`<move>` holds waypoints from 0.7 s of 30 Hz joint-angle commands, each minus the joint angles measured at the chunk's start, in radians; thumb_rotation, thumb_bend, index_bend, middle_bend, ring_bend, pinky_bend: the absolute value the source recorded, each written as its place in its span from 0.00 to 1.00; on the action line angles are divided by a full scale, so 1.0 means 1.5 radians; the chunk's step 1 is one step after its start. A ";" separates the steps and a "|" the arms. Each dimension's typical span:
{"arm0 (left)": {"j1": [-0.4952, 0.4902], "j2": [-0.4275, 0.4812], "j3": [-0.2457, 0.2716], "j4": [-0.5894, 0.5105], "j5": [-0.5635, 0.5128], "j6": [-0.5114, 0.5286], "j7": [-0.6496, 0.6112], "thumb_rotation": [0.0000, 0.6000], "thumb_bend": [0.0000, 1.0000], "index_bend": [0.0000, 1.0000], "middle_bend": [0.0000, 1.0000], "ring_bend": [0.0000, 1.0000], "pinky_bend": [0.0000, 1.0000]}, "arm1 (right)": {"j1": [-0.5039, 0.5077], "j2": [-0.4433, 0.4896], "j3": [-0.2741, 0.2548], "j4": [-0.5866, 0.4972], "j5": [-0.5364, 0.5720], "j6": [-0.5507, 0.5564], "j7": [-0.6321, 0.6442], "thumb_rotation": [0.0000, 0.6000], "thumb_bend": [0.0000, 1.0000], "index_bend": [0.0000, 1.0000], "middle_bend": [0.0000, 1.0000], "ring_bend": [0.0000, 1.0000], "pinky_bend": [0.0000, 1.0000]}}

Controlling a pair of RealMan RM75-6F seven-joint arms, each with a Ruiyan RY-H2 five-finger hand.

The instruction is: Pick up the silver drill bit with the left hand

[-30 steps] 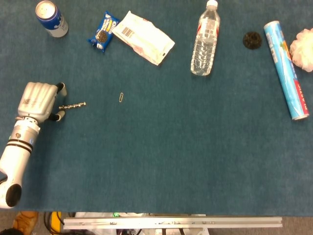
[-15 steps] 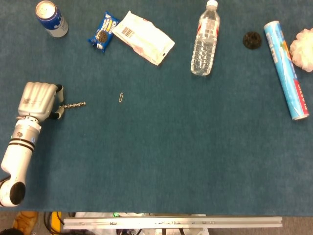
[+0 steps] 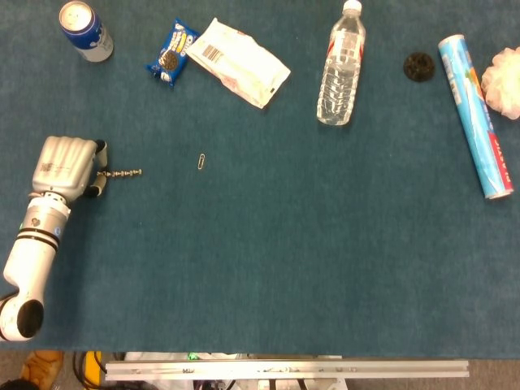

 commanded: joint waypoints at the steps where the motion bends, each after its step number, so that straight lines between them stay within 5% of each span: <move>1: -0.004 0.003 0.001 -0.006 -0.007 -0.004 0.013 1.00 0.32 0.46 0.74 0.74 0.71 | -0.002 -0.001 0.000 0.003 0.002 0.001 0.003 1.00 0.36 0.43 0.38 0.38 0.54; 21: -0.011 0.001 0.006 -0.015 -0.036 -0.007 0.037 1.00 0.32 0.49 0.75 0.74 0.71 | -0.009 -0.003 0.002 0.012 0.009 0.007 0.014 1.00 0.36 0.43 0.38 0.38 0.54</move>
